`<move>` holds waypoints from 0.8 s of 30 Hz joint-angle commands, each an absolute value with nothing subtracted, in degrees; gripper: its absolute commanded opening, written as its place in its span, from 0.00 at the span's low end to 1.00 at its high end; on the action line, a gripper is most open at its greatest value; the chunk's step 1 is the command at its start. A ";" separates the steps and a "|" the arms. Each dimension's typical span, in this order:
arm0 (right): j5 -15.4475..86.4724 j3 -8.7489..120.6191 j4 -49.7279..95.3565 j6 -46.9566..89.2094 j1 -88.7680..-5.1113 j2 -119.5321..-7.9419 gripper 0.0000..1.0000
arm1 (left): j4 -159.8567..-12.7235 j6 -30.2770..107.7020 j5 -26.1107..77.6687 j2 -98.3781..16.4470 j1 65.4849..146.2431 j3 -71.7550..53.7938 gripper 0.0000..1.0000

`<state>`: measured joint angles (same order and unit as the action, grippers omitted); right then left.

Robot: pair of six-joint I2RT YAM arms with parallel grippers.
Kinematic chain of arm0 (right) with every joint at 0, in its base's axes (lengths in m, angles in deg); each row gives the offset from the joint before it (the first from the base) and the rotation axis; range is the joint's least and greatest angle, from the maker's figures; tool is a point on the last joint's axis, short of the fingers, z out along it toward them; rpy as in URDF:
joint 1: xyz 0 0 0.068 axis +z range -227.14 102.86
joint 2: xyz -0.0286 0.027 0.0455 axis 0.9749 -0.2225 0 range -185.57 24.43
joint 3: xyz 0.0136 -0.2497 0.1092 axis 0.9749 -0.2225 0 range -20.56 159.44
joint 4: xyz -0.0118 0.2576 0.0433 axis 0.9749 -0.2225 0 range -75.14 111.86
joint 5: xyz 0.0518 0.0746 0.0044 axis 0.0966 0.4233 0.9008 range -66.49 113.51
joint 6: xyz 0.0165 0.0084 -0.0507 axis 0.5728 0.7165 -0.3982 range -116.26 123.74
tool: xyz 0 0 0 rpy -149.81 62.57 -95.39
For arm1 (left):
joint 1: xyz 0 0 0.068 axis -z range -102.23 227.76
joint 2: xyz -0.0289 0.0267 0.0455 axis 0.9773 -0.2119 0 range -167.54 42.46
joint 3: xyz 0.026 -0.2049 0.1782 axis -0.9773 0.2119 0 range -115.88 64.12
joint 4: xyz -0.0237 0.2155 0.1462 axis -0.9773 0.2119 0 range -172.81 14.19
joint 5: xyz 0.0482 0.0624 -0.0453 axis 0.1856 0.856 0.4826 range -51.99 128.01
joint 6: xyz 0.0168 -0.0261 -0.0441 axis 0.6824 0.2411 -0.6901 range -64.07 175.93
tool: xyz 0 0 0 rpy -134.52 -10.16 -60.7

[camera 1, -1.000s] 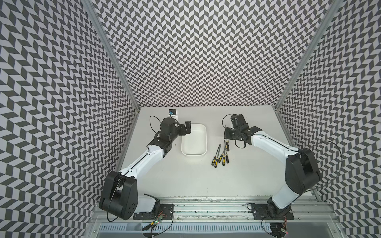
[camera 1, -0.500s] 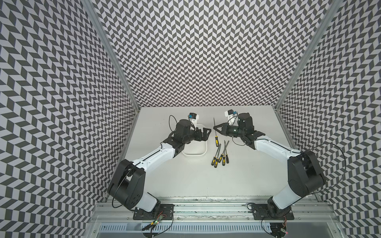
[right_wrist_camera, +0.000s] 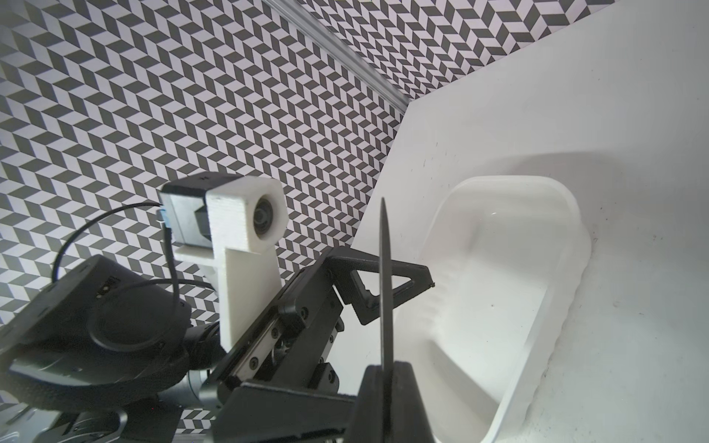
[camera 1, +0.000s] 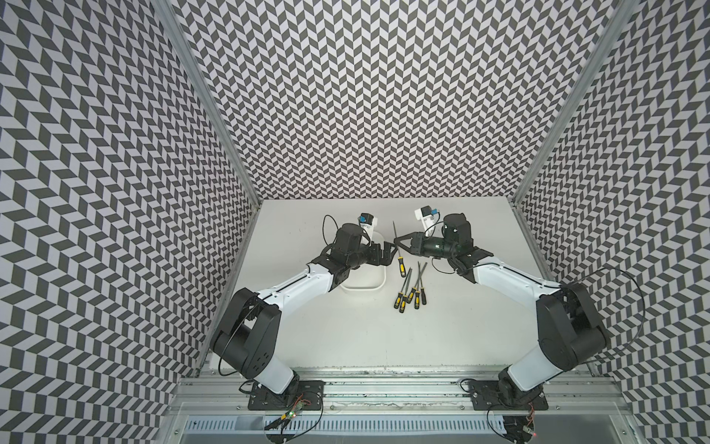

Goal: Put the file tool into the storage box
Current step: Place the file tool in the storage box.

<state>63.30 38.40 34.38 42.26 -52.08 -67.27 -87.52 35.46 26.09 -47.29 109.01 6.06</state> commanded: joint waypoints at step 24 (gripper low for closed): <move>60.50 52.93 38.82 51.89 -54.89 -77.41 0.00 | -91.73 32.17 17.45 -38.47 106.14 9.28 1.00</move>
<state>58.67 52.33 33.52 48.65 -55.12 -76.15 -88.94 32.69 19.77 -40.43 105.97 8.60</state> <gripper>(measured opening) 0.058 0.996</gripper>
